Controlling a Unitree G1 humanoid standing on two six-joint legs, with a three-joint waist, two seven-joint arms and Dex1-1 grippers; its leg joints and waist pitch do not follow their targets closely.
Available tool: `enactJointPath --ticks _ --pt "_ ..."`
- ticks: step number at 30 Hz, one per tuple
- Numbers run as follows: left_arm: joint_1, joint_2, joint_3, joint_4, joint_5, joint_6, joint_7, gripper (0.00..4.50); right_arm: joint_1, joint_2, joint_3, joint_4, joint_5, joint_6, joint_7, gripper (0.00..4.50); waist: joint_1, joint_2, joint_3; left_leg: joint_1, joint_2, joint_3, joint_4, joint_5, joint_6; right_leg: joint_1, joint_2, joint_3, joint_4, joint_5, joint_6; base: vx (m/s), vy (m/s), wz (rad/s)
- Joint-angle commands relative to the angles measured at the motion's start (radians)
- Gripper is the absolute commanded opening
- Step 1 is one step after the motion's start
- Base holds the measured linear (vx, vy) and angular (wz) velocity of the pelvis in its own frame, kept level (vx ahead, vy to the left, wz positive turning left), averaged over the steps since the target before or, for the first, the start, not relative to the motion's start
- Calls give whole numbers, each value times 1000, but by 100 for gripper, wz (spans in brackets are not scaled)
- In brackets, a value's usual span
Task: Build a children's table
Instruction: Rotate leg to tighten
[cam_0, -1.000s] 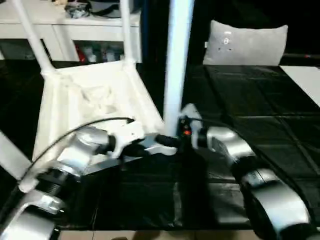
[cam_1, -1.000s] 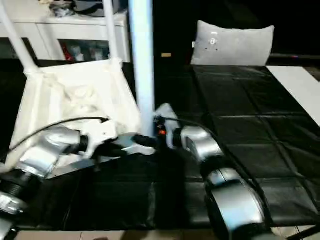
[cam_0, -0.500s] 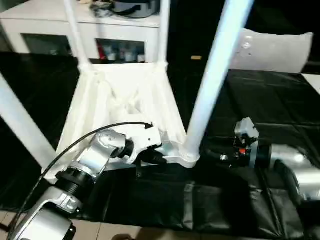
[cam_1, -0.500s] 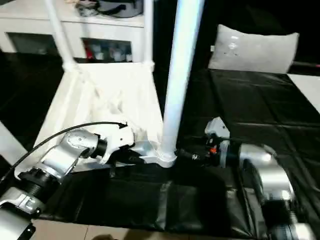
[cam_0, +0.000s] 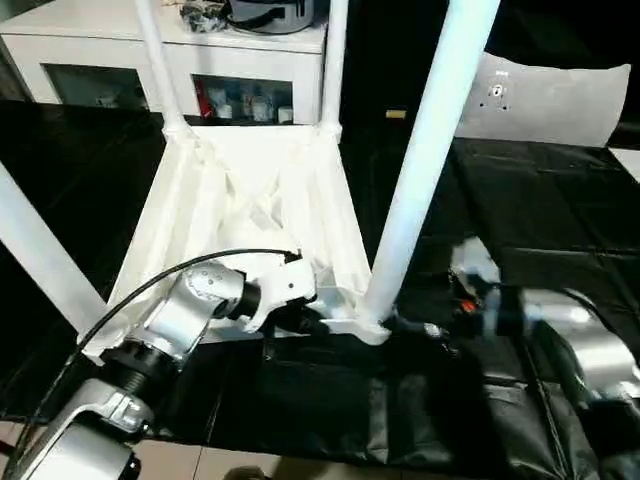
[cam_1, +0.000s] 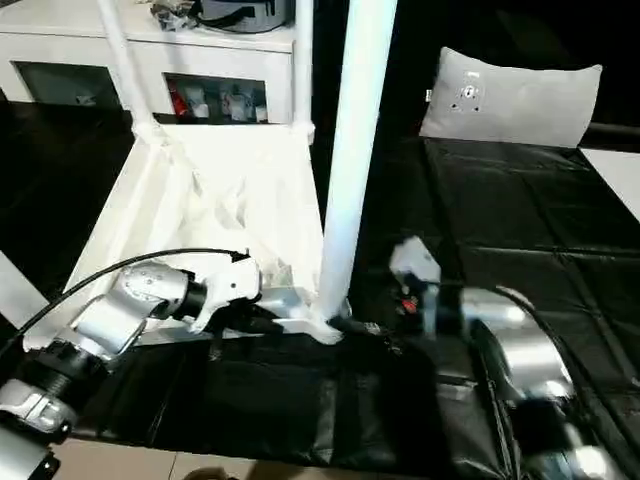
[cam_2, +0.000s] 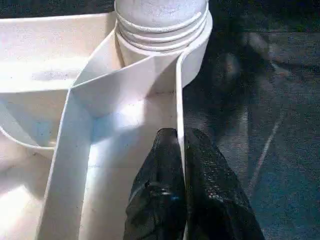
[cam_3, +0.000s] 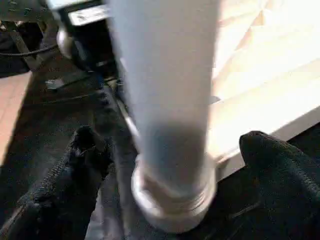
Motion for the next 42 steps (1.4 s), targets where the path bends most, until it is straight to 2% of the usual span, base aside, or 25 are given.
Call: enactJointPath --ticks 1,4,6,13,17,21,25,28,31,32,33,34,35,36,37,38,39,40,42 --pt "-10 -12 -10 -47 -24 -19 -24 0 -15 2 9 25 0 9 26 420 -4 -10 -68 2 30 -6 -73 -184 42 55 -71 57 -77 -354 -147 0 0 0" --pt "-7 -12 -8 -47 -24 -22 -26 0 -29 2 13 53 14 25 57 407 -3 -13 -69 0 31 -6 -73 -178 48 57 -70 57 -72 -330 -153 0 0 0" --pt "-5 -9 -6 -48 -27 -19 -28 0 -35 -4 24 67 22 30 79 378 -3 -14 -69 -2 30 -6 -72 -172 50 59 -70 57 -71 -318 -154 0 0 0" --pt "4 -6 2 -57 -32 -2 -26 0 -54 2 24 120 41 39 142 320 -2 -12 -69 -2 31 -6 -72 -170 49 58 -70 56 -72 -330 -156 0 0 0" --pt "11 -2 3 -61 -35 2 -29 0 -53 4 19 122 58 41 157 280 -1 -11 -70 -1 31 -5 -71 -167 51 57 -69 57 -70 -310 -165 0 0 0" --pt "13 -1 2 -63 -38 6 -32 0 -47 1 21 116 67 46 168 243 -1 -11 -68 0 30 -5 -73 -179 46 57 -70 56 -74 -342 -156 0 0 0" --pt "15 -5 5 -69 -46 23 -32 0 -18 -3 19 72 87 65 172 211 2 -12 -70 1 32 -6 -72 -172 48 57 -70 58 -72 -337 -153 0 0 0" --pt "11 -29 20 -77 -33 124 39 0 24 37 8 12 95 88 85 201 1 -13 -69 -1 33 -6 -73 -165 44 56 -70 60 -67 -316 -159 0 0 0" --pt "5 -97 66 -92 -34 239 167 0 13 131 -17 12 32 139 -179 197 -10 -13 -60 0 28 -7 -79 -200 24 54 -69 56 -82 -413 -133 0 0 0" --pt "7 -118 75 -107 -36 274 197 0 5 161 -26 15 8 156 -267 197 -19 -18 -56 -2 24 -10 -80 -223 7 55 -73 49 -92 -495 -100 0 0 0" --pt "6 -135 79 -114 -31 295 224 0 0 184 -32 14 -10 162 -333 196 -30 -17 -56 -2 19 -13 -79 -237 -5 57 -76 42 -103 -566 -64 0 0 0" --pt "4 -152 84 -117 -25 314 254 0 -6 209 -41 15 -24 175 -399 195 -37 -19 -57 -5 16 -15 -79 -238 -7 59 -76 39 -106 -583 -50 0 0 0" --pt "-2 -192 94 -118 -13 350 320 0 -37 256 -71 50 -58 204 -543 194 -50 -18 -58 -5 15 -17 -79 -240 -8 58 -75 37 -111 -594 -34 0 0 0" --pt "-4 -205 97 -118 -9 360 342 0 -47 272 -82 63 -70 216 -593 193 -61 -17 -57 -6 14 -18 -79 -233 -8 56 -71 34 -114 -583 -31 0 0 0" --pt "-4 -212 98 -121 -7 369 355 0 -52 281 -89 66 -77 223 -623 193 -65 -19 -58 -4 11 -17 -77 -239 -5 55 -70 31 -117 -588 -26 0 0 0" --pt "-13 -248 114 -112 -4 389 413 0 -55 304 -97 64 -93 216 -679 193 -74 -22 -57 -2 8 -15 -75 -248 3 51 -69 30 -123 -604 -18 0 0 0" --pt "-20 -275 124 -107 -2 405 454 0 -51 319 -95 52 -89 207 -687 193 -74 -22 -58 1 9 -13 -74 -242 11 48 -70 32 -124 -596 -17 0 0 0" --pt "-23 -293 129 -100 2 405 482 0 -44 330 -91 36 -86 200 -686 247 -73 -21 -59 3 9 -12 -73 -240 16 45 -69 32 -124 -587 -20 0 0 0" --pt "-24 -308 129 -97 8 405 503 0 -32 345 -89 11 -77 196 -682 263 -68 -19 -62 -1 15 -13 -78 -212 32 50 -68 39 -114 -513 -41 0 0 0"
